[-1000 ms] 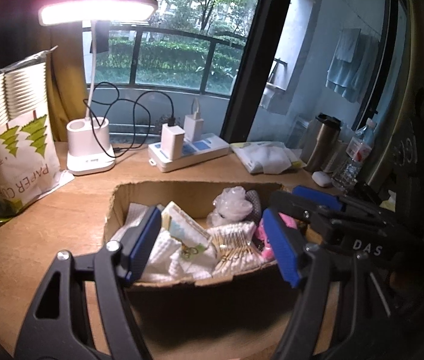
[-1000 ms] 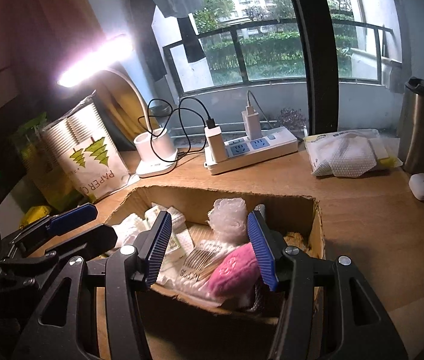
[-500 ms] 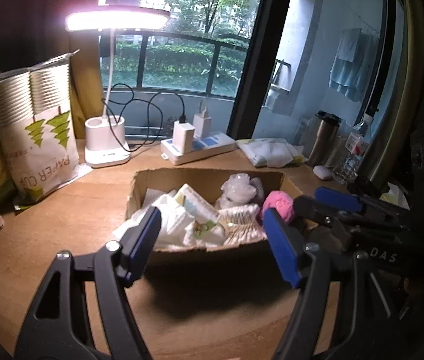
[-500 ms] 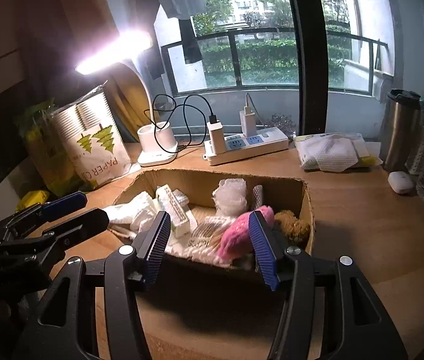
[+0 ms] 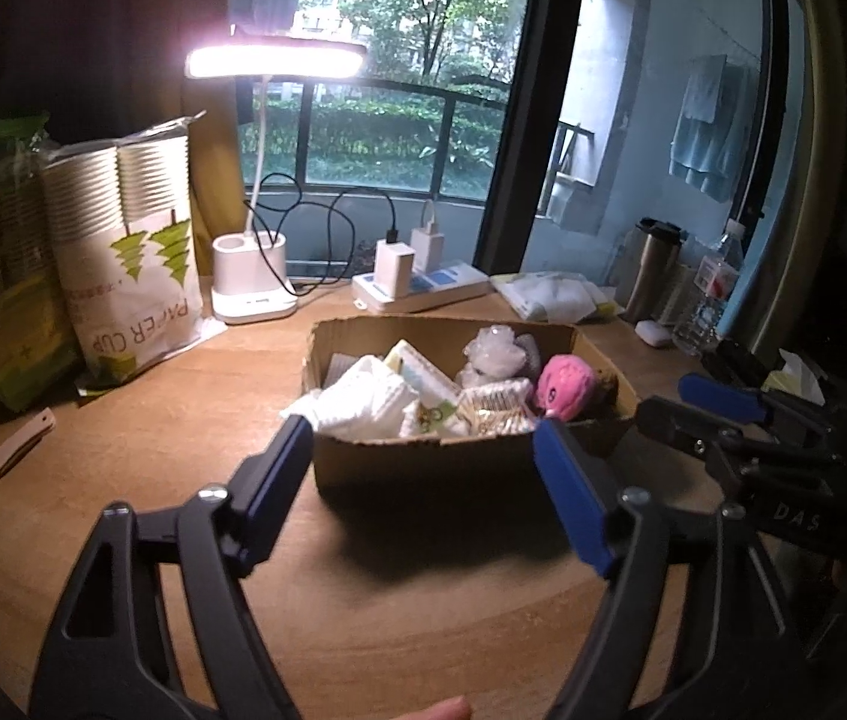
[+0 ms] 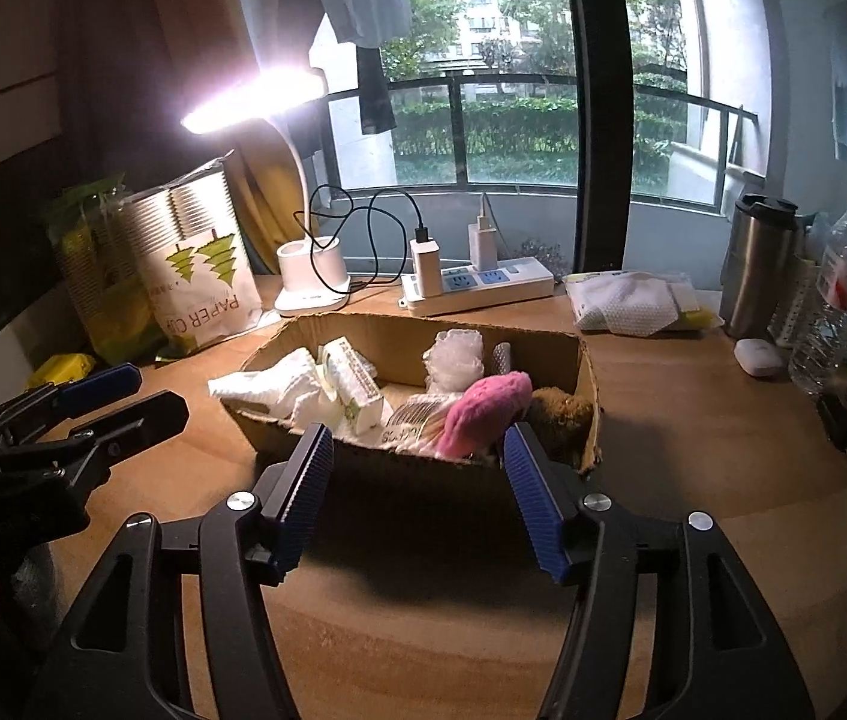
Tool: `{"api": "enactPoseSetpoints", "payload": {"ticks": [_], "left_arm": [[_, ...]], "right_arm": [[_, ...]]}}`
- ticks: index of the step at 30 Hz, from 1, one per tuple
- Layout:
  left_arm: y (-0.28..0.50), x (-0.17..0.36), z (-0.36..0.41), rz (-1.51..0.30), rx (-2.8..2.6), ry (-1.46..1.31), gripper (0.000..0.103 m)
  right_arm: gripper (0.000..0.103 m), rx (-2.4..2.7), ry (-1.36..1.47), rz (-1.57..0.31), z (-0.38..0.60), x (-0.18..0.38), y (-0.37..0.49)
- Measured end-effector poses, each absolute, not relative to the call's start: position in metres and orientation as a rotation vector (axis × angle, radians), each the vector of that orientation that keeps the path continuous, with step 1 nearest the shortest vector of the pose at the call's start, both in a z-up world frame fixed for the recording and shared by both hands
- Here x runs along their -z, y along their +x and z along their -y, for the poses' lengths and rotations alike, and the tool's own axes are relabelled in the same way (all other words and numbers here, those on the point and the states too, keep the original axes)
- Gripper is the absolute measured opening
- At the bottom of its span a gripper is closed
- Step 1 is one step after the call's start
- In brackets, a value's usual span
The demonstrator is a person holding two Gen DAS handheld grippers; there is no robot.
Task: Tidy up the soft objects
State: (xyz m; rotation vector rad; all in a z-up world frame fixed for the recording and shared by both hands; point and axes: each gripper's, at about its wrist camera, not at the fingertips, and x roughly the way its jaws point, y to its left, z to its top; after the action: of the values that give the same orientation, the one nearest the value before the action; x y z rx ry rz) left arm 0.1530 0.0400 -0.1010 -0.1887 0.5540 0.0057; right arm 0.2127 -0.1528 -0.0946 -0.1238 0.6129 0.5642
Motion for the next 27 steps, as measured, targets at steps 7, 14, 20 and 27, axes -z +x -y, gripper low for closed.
{"api": "enactPoseSetpoints", "payload": {"ticks": [7,14,20,27], "left_arm": [[0.132,0.095,-0.036,-0.536,-0.005,-0.179,0.085],[0.111,0.085,-0.034,-0.507,-0.004,-0.165,0.086],[0.095,0.070,-0.035,-0.474,-0.013,-0.162,0.086],[0.080,0.051,-0.039,-0.429,-0.041,-0.156,0.096]], "right_arm": [[0.063,-0.561,-0.121,-0.589,0.158,0.088,0.190],[0.064,-0.561,-0.120,-0.563,0.164,0.077,0.171],[0.064,-0.575,-0.128,-0.516,0.164,0.058,0.154],[0.070,-0.566,-0.144,-0.464,0.166,0.037,0.136]]}}
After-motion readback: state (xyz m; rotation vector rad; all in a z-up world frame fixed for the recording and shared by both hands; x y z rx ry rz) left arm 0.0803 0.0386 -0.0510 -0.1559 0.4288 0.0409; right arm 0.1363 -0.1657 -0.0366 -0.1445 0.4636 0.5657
